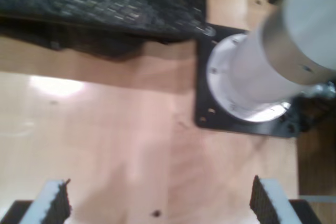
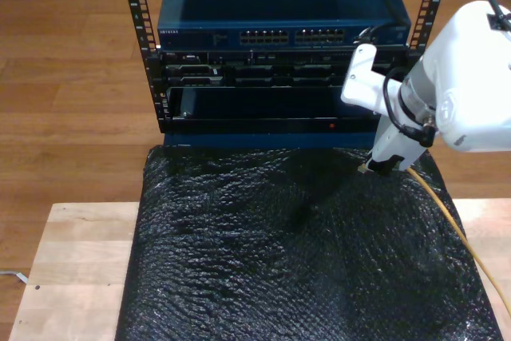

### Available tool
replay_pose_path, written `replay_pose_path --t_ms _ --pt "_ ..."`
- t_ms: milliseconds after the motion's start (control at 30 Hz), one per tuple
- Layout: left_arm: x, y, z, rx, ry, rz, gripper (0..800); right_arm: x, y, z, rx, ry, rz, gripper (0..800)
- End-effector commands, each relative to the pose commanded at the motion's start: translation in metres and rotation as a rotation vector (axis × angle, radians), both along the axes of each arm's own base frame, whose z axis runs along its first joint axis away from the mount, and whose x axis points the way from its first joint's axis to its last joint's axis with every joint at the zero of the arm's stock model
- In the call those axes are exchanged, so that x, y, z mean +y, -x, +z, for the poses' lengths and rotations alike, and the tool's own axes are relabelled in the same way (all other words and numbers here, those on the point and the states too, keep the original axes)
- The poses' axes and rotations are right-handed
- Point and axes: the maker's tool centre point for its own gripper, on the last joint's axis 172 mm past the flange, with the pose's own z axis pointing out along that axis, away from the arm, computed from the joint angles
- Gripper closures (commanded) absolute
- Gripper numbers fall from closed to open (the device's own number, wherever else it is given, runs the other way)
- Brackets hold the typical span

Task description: Grab the cable and plug it in

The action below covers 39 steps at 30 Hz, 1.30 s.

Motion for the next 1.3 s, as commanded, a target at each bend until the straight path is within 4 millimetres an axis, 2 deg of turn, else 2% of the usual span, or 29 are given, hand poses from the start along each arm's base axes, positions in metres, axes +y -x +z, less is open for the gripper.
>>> replay_pose_path --t_ms 267,433,633,800,1167,1267,1300 --pt "-0.008 0.044 -0.021 -0.017 0.051 -0.024 1 0.001 0.003 -0.015 0.061 0.008 0.004 800" --pt "-0.012 0.07 -0.038 -0.021 0.066 -0.024 1 0.001 0.003 -0.015 0.065 0.01 0.006 800" --pt "-0.033 0.098 -0.066 -0.019 0.089 -0.117 1 0.002 0.004 -0.019 0.077 0.012 0.008 800" --pt "-0.023 0.097 -0.074 -0.039 0.019 -0.131 1 0.003 0.004 -0.019 0.079 0.012 0.009 800" --pt "-0.038 0.11 -0.102 -0.063 0.026 -0.11 1 0.0 0.008 -0.021 0.091 0.03 0.02 800" --pt "-0.053 0.114 -0.114 -0.072 0.053 -0.129 1 -0.001 0.01 -0.021 0.095 0.031 0.022 800" --pt "-0.049 0.113 -0.116 -0.082 0.034 -0.136 1 -0.001 0.01 -0.021 0.095 0.031 0.022 800"
